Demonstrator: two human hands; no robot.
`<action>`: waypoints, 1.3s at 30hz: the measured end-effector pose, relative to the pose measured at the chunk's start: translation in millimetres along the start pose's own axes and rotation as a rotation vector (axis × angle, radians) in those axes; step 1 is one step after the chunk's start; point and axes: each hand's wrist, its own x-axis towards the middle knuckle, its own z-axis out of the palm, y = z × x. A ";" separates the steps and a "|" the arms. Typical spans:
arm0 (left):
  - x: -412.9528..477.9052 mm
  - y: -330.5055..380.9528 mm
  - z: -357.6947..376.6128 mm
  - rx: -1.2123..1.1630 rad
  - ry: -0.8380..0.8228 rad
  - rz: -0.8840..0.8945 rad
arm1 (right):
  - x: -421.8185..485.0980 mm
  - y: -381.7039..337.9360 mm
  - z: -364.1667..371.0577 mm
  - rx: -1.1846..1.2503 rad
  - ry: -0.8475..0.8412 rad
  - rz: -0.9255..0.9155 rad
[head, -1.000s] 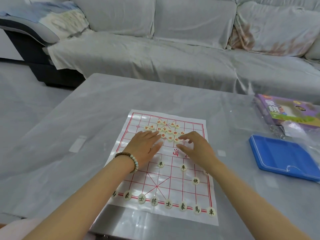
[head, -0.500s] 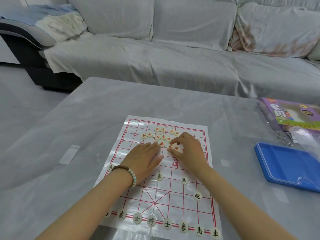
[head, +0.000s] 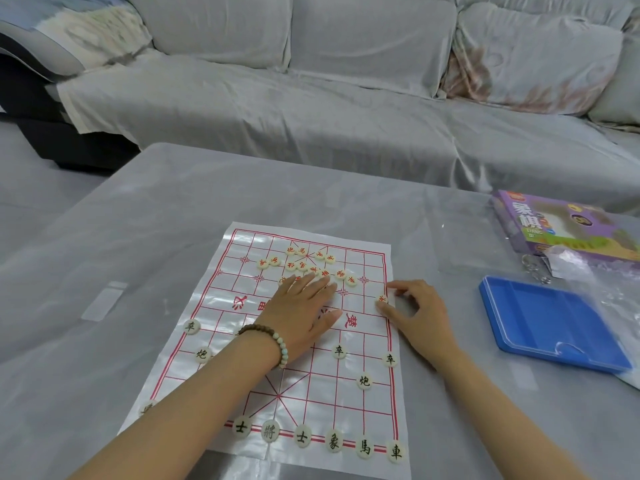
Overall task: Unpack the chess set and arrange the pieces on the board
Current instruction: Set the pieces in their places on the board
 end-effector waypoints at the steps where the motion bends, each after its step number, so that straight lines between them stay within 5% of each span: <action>1: -0.8 0.1 -0.5 0.001 0.001 -0.003 | -0.1 -0.2 2.1 0.003 0.036 0.006; 26: -5.7 -1.6 8.3 0.109 -0.049 0.018 | 0.1 1.1 3.0 0.031 0.051 0.007; 34: 7.9 -16.9 -1.4 0.119 -0.113 -0.019 | 12.7 -28.0 4.0 -0.264 -0.117 -0.219; 39: 19.1 -22.1 -7.0 0.128 -0.087 -0.022 | 32.5 -41.9 17.7 -0.343 -0.116 -0.209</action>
